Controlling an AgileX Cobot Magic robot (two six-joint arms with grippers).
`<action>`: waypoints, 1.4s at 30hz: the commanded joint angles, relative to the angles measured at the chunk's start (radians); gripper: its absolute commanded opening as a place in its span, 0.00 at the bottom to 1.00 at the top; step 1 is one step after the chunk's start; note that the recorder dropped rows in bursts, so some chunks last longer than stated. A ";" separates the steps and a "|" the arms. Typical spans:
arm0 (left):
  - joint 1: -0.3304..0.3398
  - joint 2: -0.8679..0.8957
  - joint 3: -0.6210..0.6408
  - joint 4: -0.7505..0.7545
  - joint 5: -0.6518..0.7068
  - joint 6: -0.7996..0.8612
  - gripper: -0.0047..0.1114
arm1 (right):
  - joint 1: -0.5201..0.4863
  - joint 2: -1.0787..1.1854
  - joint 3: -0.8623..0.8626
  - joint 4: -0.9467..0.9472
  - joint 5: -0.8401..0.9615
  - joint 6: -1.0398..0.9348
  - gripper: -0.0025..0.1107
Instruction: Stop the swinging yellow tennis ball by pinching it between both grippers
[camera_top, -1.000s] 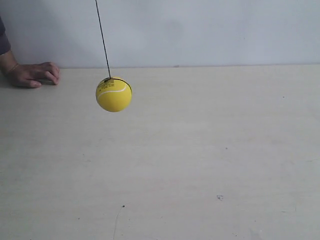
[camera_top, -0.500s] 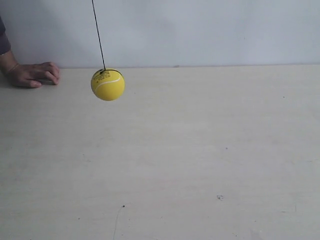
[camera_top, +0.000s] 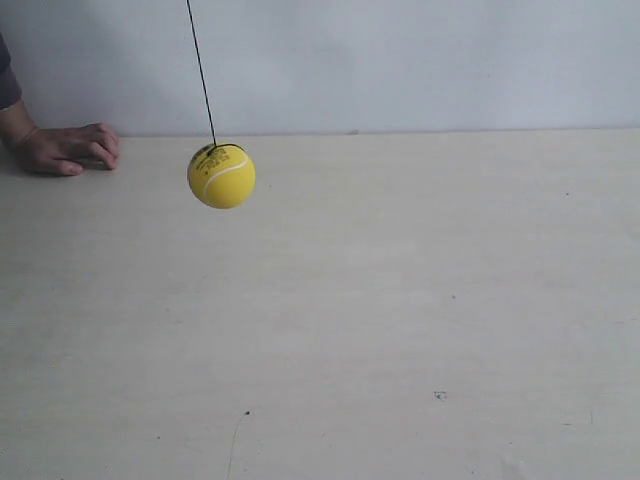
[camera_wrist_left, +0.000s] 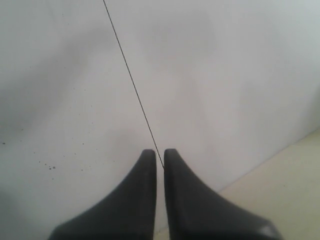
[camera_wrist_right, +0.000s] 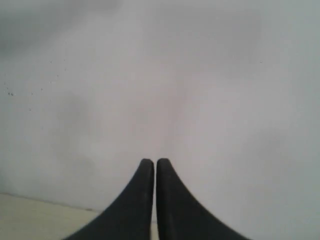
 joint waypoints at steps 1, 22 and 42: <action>0.001 -0.005 0.004 -0.008 0.007 0.002 0.08 | -0.037 -0.007 0.075 0.063 0.010 -0.098 0.02; 0.001 -0.005 0.004 -0.008 0.002 0.002 0.08 | -0.037 -0.007 0.254 0.038 0.258 -0.132 0.02; 0.001 -0.005 0.004 -0.008 -0.011 0.002 0.08 | -0.179 -0.007 0.254 -0.017 0.286 -0.011 0.02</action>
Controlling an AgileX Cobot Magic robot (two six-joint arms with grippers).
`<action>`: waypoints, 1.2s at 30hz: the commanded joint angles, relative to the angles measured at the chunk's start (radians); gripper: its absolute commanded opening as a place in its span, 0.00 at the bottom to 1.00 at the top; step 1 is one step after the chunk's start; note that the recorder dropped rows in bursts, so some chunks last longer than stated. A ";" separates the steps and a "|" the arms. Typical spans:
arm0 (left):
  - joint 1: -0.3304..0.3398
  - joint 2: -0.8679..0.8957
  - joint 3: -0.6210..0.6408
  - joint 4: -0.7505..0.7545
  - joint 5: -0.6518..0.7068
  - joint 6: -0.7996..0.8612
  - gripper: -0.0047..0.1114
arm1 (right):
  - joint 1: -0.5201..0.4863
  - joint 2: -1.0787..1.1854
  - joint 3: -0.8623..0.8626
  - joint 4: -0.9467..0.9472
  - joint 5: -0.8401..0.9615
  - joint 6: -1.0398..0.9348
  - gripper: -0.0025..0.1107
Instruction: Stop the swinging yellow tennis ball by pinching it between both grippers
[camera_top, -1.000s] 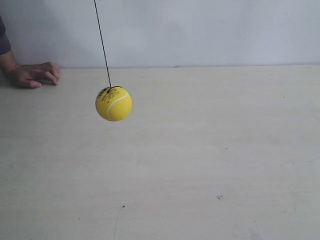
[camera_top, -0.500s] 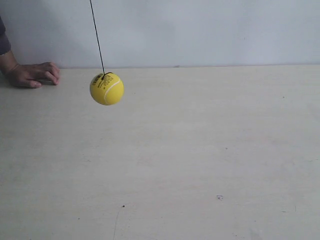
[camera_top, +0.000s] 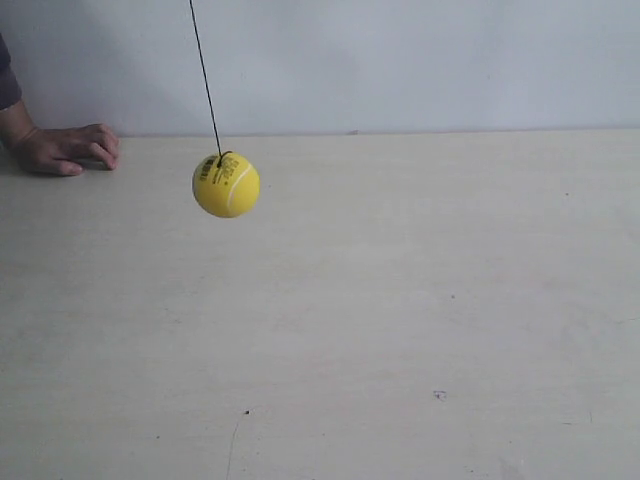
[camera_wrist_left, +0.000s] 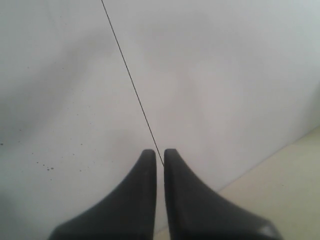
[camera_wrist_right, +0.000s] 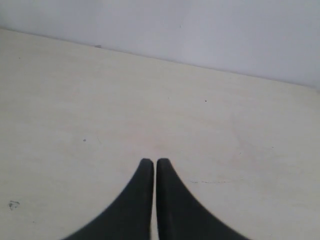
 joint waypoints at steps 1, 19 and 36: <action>0.001 -0.001 0.004 -0.008 -0.007 0.002 0.08 | -0.004 -0.005 -0.001 -0.008 -0.002 0.001 0.02; 0.001 -0.001 0.004 -0.008 -0.008 0.002 0.08 | -0.002 -0.005 -0.001 0.010 -0.079 0.071 0.02; 0.001 -0.001 0.004 -0.008 -0.008 0.002 0.08 | -0.002 -0.005 -0.001 -0.536 -0.084 0.639 0.02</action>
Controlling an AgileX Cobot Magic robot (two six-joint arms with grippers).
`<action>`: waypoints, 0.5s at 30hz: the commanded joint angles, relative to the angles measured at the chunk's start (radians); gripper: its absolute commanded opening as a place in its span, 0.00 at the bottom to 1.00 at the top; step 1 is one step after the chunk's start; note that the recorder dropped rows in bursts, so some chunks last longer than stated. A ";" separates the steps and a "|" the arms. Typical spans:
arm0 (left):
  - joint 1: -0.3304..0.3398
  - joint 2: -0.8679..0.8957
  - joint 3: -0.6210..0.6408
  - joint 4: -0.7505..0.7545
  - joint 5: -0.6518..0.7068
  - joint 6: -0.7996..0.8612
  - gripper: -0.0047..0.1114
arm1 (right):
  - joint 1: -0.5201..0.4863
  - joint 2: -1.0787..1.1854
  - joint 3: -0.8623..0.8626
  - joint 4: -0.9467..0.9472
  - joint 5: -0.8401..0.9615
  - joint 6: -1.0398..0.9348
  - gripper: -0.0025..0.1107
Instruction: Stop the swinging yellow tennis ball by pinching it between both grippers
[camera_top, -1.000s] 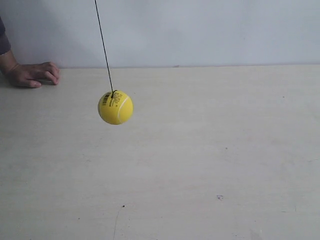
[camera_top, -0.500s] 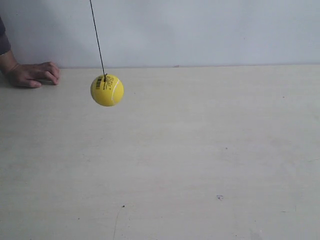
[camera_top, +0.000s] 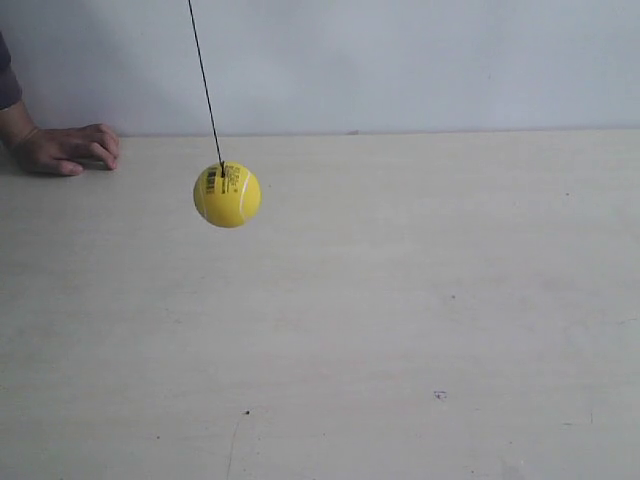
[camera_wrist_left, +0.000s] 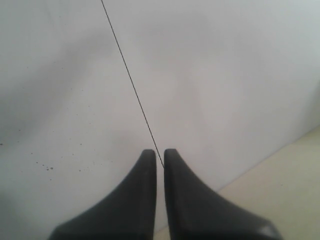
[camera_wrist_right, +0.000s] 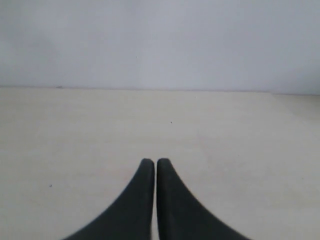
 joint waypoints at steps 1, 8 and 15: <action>0.001 -0.001 0.004 -0.008 -0.005 0.002 0.08 | -0.002 -0.005 -0.001 -0.228 0.073 0.215 0.02; 0.001 -0.001 0.004 -0.008 -0.005 0.002 0.08 | -0.002 -0.005 -0.001 -0.383 0.117 0.375 0.02; 0.001 -0.001 0.004 -0.008 -0.005 0.002 0.08 | -0.002 -0.005 -0.001 -0.370 0.136 0.324 0.02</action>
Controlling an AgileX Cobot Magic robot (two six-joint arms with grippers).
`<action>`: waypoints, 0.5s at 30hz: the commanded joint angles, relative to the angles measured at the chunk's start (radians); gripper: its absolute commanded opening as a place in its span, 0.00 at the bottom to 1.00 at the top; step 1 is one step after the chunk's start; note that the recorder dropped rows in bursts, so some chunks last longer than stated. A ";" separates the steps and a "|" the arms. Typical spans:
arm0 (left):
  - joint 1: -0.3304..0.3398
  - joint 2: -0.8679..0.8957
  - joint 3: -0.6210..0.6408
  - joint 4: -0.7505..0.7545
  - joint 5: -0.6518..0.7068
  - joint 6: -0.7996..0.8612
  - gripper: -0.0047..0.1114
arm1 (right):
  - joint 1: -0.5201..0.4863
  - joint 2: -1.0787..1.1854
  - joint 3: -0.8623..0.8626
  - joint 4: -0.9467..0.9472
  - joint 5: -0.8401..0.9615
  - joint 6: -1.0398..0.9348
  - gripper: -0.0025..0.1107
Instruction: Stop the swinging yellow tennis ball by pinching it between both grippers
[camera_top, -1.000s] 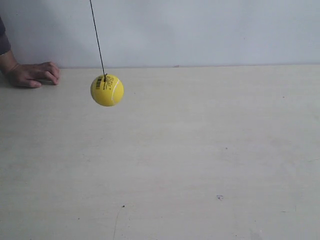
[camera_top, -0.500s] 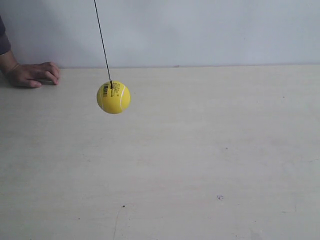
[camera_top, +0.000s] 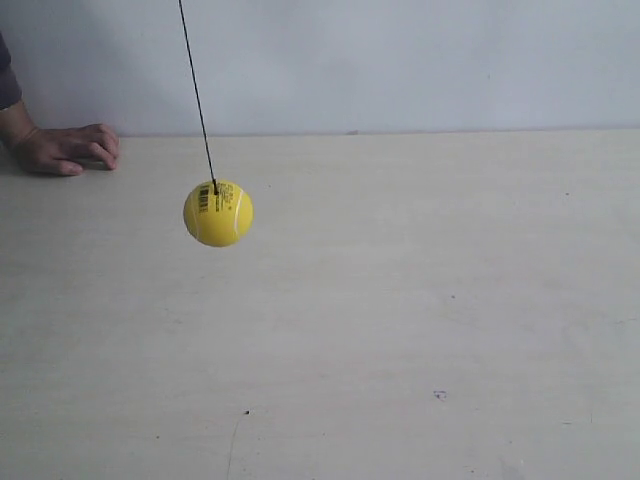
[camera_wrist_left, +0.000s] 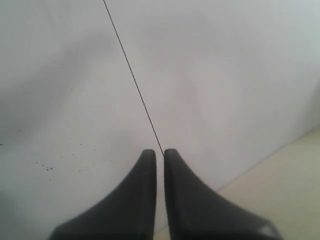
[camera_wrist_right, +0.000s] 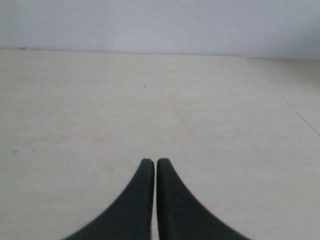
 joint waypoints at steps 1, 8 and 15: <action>0.001 -0.001 0.004 -0.008 -0.005 0.002 0.08 | -0.002 -0.005 -0.001 -0.001 0.012 -0.009 0.02; 0.001 -0.001 0.004 -0.008 -0.005 0.002 0.08 | -0.002 -0.005 -0.001 -0.001 0.012 -0.002 0.02; 0.001 -0.001 0.004 -0.008 -0.005 0.002 0.08 | -0.002 -0.005 -0.001 -0.001 0.012 -0.002 0.02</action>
